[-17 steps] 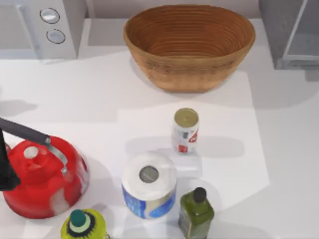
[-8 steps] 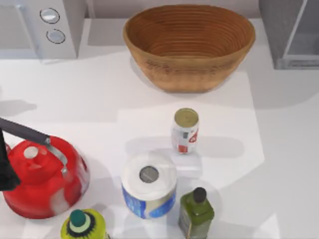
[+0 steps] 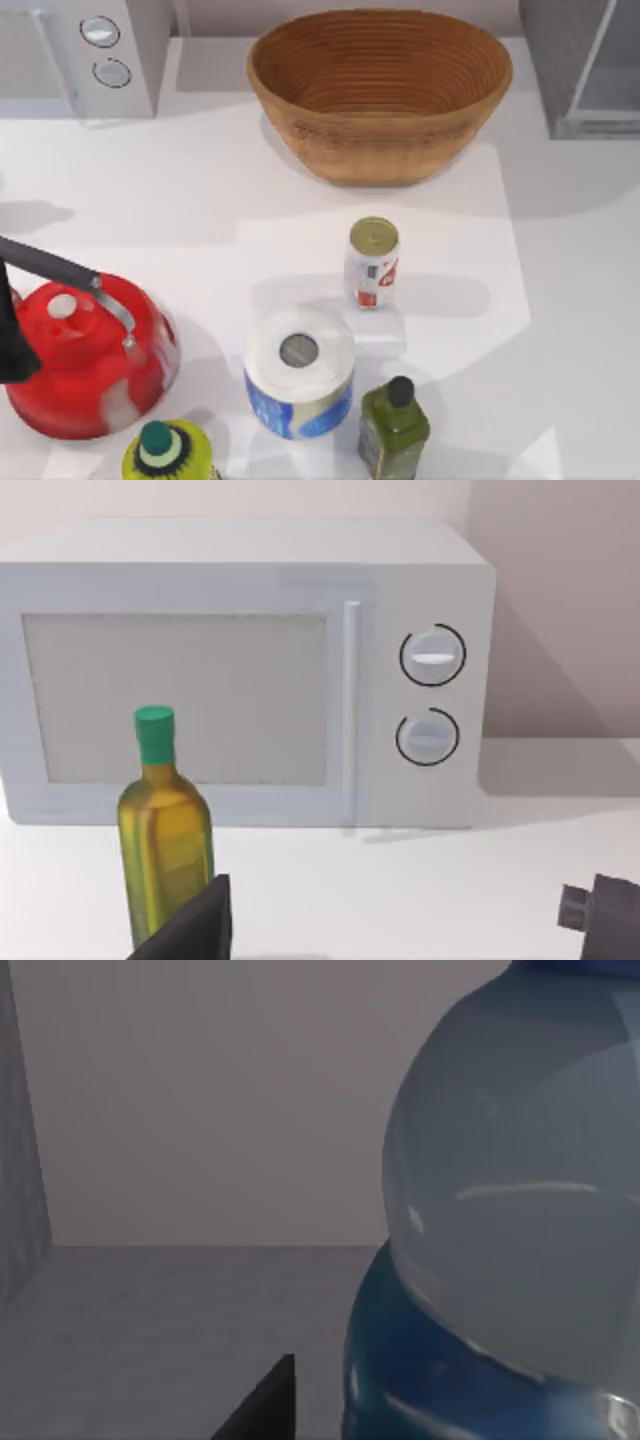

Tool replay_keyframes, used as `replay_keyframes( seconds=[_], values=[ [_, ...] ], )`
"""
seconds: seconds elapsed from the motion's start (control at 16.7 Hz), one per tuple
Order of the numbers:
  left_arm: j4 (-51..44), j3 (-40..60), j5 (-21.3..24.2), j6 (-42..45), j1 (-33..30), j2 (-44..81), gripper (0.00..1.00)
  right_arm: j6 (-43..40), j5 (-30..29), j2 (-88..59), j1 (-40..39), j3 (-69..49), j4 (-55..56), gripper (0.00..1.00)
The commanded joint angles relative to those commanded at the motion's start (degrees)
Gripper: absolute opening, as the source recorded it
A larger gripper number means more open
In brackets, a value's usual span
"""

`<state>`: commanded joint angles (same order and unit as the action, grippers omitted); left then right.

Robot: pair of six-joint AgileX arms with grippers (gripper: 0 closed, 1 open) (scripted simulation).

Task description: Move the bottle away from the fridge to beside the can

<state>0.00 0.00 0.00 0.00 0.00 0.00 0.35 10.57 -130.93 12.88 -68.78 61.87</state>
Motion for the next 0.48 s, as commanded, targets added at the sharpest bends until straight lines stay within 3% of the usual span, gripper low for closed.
replay_keyframes(
  seconds=[0.48],
  values=[
    [0.0,0.0,0.0,0.0,0.0,0.0,1.00,0.0,0.0,0.0,0.0,0.0,0.0,0.02]
  ],
)
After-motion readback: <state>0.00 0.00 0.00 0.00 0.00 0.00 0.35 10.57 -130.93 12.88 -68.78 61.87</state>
